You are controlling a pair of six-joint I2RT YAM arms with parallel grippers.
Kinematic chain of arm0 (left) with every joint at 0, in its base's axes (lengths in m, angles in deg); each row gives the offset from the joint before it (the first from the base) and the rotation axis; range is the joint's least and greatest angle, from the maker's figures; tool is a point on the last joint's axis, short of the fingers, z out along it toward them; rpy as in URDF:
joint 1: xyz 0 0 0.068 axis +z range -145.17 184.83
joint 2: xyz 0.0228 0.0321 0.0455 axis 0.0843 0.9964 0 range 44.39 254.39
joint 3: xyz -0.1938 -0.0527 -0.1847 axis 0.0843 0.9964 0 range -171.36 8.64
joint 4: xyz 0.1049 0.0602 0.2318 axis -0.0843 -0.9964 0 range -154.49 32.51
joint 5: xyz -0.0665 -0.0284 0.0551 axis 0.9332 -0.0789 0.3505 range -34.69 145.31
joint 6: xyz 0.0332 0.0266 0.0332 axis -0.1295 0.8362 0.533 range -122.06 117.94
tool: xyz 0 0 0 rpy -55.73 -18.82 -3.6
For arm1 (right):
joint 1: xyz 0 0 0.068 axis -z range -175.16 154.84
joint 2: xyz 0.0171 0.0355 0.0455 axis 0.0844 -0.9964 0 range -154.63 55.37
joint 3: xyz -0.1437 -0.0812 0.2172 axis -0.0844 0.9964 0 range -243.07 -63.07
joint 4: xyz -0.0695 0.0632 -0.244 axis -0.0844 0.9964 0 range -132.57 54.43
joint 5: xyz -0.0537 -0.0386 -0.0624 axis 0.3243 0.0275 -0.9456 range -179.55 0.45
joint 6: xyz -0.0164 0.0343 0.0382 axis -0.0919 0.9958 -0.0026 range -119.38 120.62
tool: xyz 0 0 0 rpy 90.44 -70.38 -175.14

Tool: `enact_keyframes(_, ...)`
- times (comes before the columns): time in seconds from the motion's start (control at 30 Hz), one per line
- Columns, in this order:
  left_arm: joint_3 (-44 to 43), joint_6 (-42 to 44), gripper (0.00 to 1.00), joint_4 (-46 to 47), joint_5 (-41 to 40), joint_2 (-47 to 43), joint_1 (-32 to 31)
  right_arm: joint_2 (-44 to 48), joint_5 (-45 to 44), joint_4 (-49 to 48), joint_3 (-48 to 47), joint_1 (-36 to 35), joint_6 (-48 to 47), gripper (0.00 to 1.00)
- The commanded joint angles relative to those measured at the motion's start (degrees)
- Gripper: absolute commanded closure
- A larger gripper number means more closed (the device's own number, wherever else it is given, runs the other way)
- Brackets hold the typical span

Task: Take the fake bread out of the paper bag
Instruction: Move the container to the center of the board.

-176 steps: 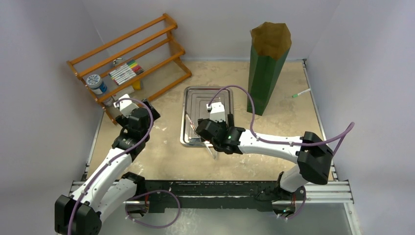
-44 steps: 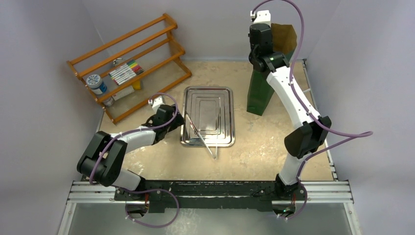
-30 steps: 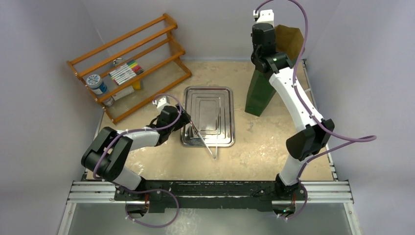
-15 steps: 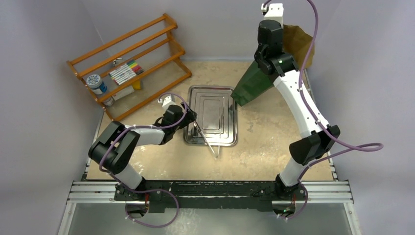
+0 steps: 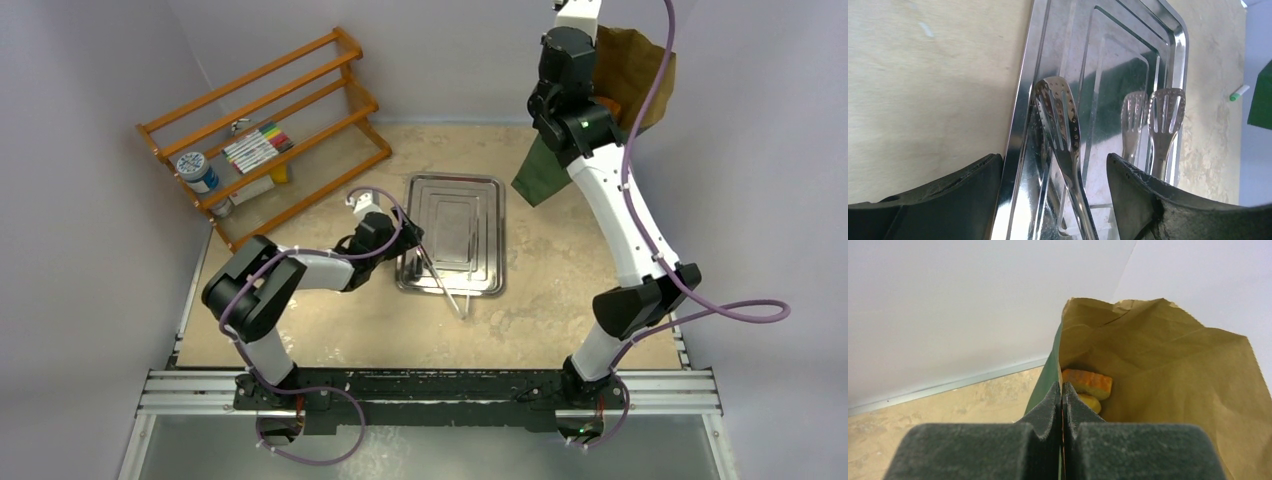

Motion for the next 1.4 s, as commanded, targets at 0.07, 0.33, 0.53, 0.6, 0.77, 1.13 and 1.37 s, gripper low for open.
enact_keyframes(0.07, -3.01, -1.61, 0.23, -6.33, 3.09, 6.03, -4.82, 3.05, -1.86, -8.59, -5.89, -3.43, -2.85, 1.00)
enact_keyframes(0.33, -7.71, -2.48, 0.23, -6.22, 2.46, 10.45, -11.04, 0.85, -4.40, -12.30, -10.21, -10.01, -7.79, 1.00)
enact_keyframes(0.53, -10.11, -3.77, 0.23, -5.19, 2.15, 13.22, -12.93, -1.27, -5.63, -13.29, -12.91, -14.44, -9.45, 1.00)
enact_keyframes(0.6, -11.58, -4.03, 0.23, -4.66, 2.11, 14.60, -13.15, -1.91, -6.09, -13.94, -13.50, -15.82, -10.25, 1.00)
enact_keyframes(0.77, -16.32, -4.37, 0.23, -4.05, 2.18, 18.60, -13.27, -3.10, -7.07, -15.39, -14.80, -18.75, -12.58, 1.00)
enact_keyframes(1.13, -15.82, -4.58, 0.21, -3.16, 1.95, 15.81, -13.69, -5.48, -7.49, -18.64, -15.62, -23.82, -16.63, 1.00)
enact_keyframes(1.37, -9.73, -2.17, 0.14, -16.75, -4.41, -4.17, -17.05, -10.20, -8.33, -20.34, -20.89, -28.96, -18.30, 1.00)
